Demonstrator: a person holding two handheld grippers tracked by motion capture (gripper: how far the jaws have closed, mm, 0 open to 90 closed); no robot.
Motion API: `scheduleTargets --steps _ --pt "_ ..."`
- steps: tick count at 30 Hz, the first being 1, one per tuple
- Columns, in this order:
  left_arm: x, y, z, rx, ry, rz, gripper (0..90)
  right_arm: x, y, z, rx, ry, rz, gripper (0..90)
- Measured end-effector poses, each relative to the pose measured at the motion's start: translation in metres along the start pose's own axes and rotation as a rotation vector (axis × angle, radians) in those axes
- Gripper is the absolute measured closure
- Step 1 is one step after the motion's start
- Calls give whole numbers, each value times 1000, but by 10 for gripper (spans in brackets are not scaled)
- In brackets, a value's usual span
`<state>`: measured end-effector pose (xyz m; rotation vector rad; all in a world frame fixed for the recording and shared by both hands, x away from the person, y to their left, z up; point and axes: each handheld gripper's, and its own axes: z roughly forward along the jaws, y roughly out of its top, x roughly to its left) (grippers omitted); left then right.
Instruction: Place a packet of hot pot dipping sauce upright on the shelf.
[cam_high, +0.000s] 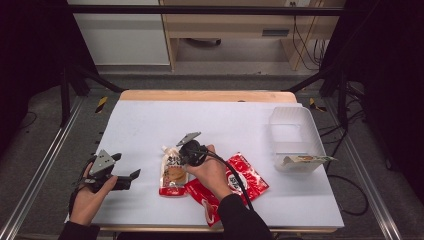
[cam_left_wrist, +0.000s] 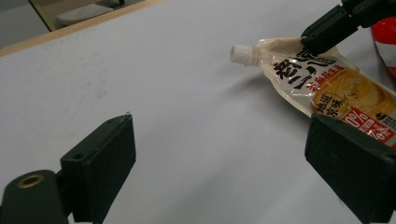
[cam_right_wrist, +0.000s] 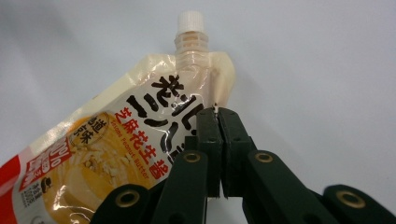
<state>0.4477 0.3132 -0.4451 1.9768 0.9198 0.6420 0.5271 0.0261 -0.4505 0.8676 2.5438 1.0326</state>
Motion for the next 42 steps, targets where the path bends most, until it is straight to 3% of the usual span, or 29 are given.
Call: scheduleTargets --steps 13,23,28,31,42 --pt "1 0 -1 -2 -8 -6 85 10 24 -25 -124 7 -40 900" --pt "-2 5 -6 -13 -20 -12 87 17 40 -45 -155 7 -84 900" --pt "-6 16 -7 -13 -47 13 87 19 43 -52 -175 26 -110 900" --pt "-12 20 -7 3 -87 47 83 20 46 -56 -180 46 -128 900" --pt "-11 33 -14 4 -69 80 83 27 53 -70 -195 90 -164 900"
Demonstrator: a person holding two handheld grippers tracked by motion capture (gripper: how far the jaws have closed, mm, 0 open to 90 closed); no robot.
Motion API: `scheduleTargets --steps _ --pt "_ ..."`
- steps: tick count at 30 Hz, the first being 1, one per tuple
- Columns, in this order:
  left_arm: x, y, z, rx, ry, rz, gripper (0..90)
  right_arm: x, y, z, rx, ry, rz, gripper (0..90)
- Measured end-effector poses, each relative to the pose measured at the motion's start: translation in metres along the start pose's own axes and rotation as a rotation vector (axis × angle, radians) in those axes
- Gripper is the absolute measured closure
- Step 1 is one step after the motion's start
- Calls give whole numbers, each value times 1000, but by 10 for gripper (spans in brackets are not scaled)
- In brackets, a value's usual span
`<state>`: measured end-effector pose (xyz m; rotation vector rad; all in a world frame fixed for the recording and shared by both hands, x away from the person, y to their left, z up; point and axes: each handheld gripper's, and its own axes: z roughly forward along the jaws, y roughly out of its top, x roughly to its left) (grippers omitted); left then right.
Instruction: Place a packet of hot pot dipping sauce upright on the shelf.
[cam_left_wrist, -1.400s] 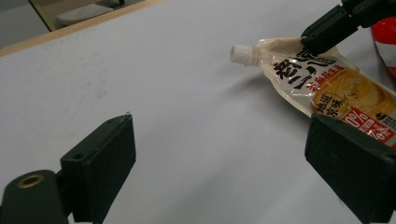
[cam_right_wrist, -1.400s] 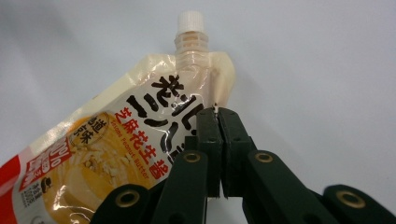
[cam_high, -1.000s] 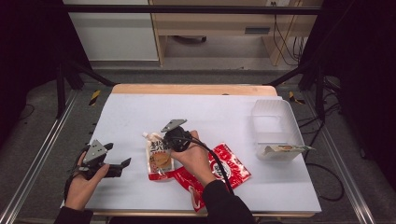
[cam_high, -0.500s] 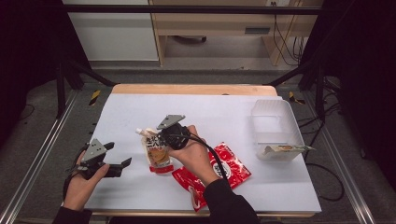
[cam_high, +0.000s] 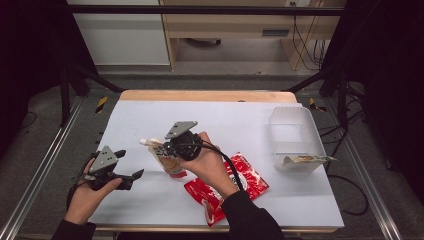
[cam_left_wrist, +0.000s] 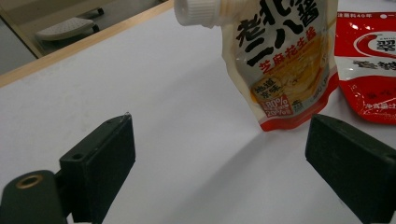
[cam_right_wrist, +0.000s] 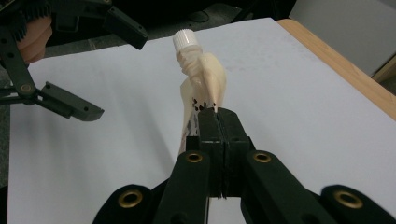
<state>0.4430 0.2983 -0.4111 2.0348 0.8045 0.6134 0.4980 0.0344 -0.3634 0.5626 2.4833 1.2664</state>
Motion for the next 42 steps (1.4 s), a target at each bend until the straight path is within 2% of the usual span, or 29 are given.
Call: scheduleTargets --steps 5,7,13,16,19,22,26,28,35,38,42 --pt "3 7 -2 7 -3 15 85 -5 3 -1 -12 17 11 900" --pt "4 10 -2 -4 -20 1 86 -8 4 -3 -22 26 11 900" --pt "1 28 0 -2 -61 40 89 -13 14 -19 -38 27 5 900" --pt "-1 40 -1 -11 -53 62 84 -14 16 -28 -38 30 -2 900" --pt "-3 51 0 -17 -68 82 85 -15 17 -37 -30 26 -15 900" --pt "-8 63 3 -6 -85 122 85 -17 16 -44 -28 33 -15 900" --pt "-14 75 8 -12 -103 144 85 -19 13 -52 -23 31 -17 900" --pt "-16 78 10 -16 -110 140 84 -19 11 -56 -26 33 -18 900" --pt "-22 86 14 -1 -113 181 89 -19 6 -69 -15 30 -33 900" --pt "-23 91 15 -5 -137 183 95 -18 3 -71 -12 32 -33 900" --pt "-25 97 15 19 -162 231 156 -18 0 -73 -3 34 -34 900"
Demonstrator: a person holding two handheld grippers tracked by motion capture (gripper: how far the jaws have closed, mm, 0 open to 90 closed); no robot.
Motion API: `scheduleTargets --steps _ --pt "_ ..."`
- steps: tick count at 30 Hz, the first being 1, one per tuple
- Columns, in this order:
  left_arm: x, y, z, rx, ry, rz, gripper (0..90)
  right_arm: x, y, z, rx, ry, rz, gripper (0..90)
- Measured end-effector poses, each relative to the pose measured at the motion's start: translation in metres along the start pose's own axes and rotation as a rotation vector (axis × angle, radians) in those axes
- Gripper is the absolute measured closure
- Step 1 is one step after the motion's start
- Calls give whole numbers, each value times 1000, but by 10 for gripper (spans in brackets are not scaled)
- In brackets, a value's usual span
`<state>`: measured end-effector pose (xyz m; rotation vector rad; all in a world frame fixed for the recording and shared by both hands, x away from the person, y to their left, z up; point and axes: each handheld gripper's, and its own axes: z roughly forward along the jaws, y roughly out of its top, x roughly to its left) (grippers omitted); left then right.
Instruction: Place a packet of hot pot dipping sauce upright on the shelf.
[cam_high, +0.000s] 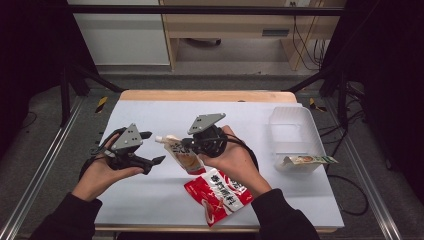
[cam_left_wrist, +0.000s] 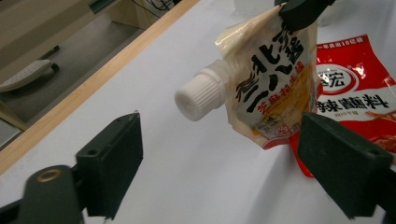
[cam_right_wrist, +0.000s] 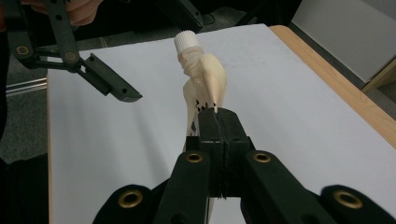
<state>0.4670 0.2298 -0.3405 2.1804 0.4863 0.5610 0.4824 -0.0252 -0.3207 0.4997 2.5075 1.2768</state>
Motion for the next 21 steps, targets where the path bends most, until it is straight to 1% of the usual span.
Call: scheduleTargets --steps 2,5,7,9,10,13,15,16,17,18,20,21 --pt "1 1 1 -17 -21 -19 163 1 -1 -1 2 7 -4 900" --pt "2 3 3 -16 -20 -5 191 3 -1 -1 3 14 -11 900" --pt "2 4 6 -15 -33 0 197 3 -1 -2 1 15 -12 900" --pt "2 5 8 -10 -37 -3 211 4 -1 -2 -1 16 -12 900" --pt "2 5 10 -7 -43 -10 217 4 -1 -2 0 18 -14 900" --pt "3 6 13 4 -55 -6 288 6 -1 -2 2 24 -19 900" --pt "5 6 14 -6 -85 -18 334 9 -1 -1 1 27 -21 900" --pt "6 6 14 -15 -109 -19 364 9 -2 0 0 29 -20 900" --pt "5 5 14 -16 -121 -14 398 10 -3 1 0 31 -21 900" --pt "5 4 15 -7 -128 4 415 11 -3 1 2 33 -19 900" --pt "4 2 14 -14 -143 6 486 13 -4 1 2 36 -20 900" --pt "4 2 14 -15 -141 5 523 13 -3 2 2 37 -22 900"
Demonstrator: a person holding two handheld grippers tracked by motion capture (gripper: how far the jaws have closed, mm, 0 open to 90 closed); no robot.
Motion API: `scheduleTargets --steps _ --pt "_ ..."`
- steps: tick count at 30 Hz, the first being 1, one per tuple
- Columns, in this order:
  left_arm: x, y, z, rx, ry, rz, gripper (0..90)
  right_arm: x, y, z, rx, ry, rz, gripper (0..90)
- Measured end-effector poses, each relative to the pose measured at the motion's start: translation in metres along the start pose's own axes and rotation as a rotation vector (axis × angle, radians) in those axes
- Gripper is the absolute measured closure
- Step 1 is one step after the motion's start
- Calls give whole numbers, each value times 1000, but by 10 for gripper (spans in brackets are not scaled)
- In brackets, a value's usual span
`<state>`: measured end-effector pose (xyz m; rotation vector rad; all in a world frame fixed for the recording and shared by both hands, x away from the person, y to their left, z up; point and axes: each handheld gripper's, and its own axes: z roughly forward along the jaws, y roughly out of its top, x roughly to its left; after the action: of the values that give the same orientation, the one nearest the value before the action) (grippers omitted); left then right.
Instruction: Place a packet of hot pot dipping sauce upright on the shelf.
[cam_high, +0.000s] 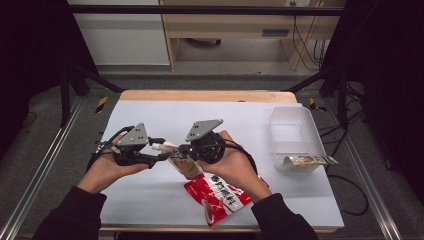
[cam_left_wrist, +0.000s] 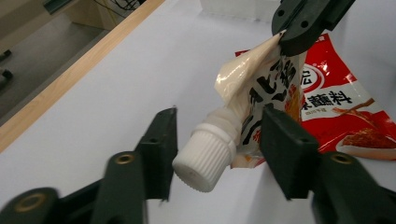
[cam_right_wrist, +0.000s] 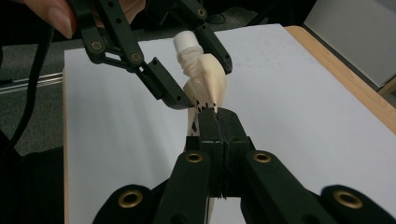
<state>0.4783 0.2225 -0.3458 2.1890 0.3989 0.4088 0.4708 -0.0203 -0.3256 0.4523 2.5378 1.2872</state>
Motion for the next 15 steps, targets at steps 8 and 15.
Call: scheduleTargets --steps 8,15 --pt "2 -1 3 19 -5 -15 683 -4 -4 5 4 -6 17 900" --pt "0 7 3 17 -7 -35 715 -8 -7 1 1 -20 24 900"
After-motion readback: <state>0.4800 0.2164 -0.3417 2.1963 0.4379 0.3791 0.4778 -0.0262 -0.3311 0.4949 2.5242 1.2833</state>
